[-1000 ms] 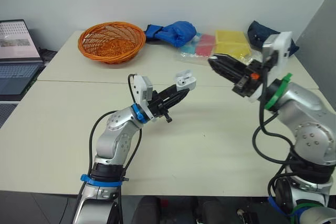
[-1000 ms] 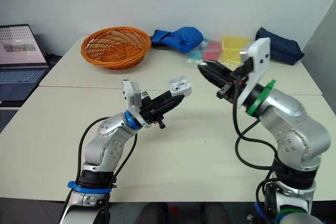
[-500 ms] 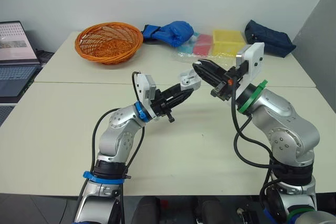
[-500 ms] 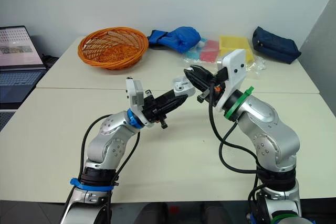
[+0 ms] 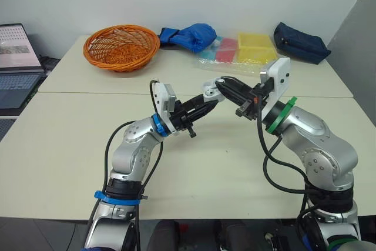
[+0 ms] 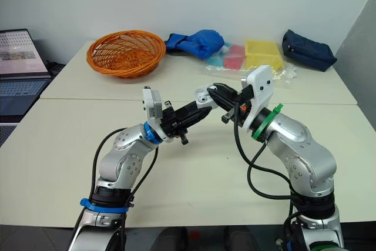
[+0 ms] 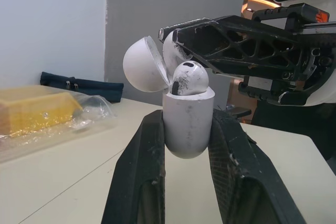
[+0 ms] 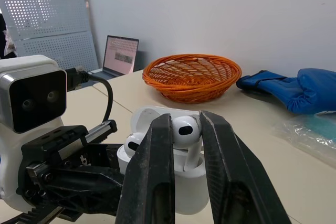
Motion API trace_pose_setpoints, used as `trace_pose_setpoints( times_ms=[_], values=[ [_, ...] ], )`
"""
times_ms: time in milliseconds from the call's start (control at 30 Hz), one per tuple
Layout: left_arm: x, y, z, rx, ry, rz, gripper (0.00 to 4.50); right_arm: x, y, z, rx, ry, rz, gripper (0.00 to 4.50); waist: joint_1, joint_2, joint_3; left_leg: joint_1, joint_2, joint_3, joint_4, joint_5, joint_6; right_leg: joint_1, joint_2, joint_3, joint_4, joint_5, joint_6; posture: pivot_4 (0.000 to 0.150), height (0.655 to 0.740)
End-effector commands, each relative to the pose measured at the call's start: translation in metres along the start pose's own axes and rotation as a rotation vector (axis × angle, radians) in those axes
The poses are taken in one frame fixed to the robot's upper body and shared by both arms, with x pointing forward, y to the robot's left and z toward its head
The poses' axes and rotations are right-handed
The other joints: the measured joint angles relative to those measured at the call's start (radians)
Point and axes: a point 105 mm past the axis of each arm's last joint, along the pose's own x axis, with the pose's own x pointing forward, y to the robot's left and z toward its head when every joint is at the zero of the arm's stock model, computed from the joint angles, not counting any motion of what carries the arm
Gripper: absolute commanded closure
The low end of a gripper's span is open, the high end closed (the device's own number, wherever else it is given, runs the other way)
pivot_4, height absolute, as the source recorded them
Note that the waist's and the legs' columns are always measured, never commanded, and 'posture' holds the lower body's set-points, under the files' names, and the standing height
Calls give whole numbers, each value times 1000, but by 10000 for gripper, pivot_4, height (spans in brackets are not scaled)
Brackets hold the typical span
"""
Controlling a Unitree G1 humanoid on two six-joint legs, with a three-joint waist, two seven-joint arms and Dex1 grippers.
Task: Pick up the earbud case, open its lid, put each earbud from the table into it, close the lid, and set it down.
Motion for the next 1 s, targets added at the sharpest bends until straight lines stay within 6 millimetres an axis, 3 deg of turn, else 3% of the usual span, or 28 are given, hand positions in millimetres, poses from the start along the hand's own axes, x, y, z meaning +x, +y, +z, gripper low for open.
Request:
trace_pose_setpoints(
  times_ms=[33, 200, 467, 700, 800, 867, 900, 1000],
  values=[
    [6, -5, 19, 47, -64, -31, 37426, -2, 2, 4, -25, -11, 15, 31146, 0, 0, 0, 0, 0, 0, 0, 0, 0, 0, 0, 0, 0, 0, 0, 1500, 7400],
    [4, -5, 17, 44, -60, -27, 37426, -4, 5, 6, -13, -23, 38, 13424, 0, 0, 0, 0, 0, 0, 0, 0, 0, 0, 0, 0, 0, 0, 0, 1500, 7400],
    [4, -4, 15, 41, -53, -29, 37426, -22, -1, 44, 109, -134, 107, 13424, 1, 0, 0, -1, 0, 0, 0, 0, 0, 0, 0, 0, 0, 0, 0, 1500, 7400],
    [4, -5, 10, 54, -27, -70, 37426, -28, -31, 54, 62, -18, 109, 13424, 0, 0, 0, -1, 0, 1, 0, 0, 0, -1, 0, 0, 0, 0, 0, 1500, 7400],
    [6, -6, 10, 63, -26, -89, 37426, -28, -48, 48, 52, 47, 96, 18731, 0, 0, 0, -1, 0, 1, 0, 0, 0, -1, 0, 0, 0, 0, 0, 1500, 7400],
    [7, -10, 7, 89, -12, -127, 37426, -26, -66, 38, 59, 106, 64, 26219, 0, 0, 0, -1, 0, 1, -1, 0, 0, -2, 0, 0, -1, 0, 0, 1500, 7400],
    [8, -11, 5, 94, -9, -142, 37426, -24, -74, 23, 58, 179, 56, 29456, 0, 0, 0, -3, 0, 2, 0, 0, 0, -2, 0, 0, -1, 0, 0, 1500, 7400],
    [10, -11, 3, 97, -11, -154, 37426, -23, -83, 2, 47, 277, 63, 40209, 0, 0, 0, -3, -1, 3, 0, 0, 0, -3, 0, 1, -1, 0, 0, 1500, 7400]
  ],
)
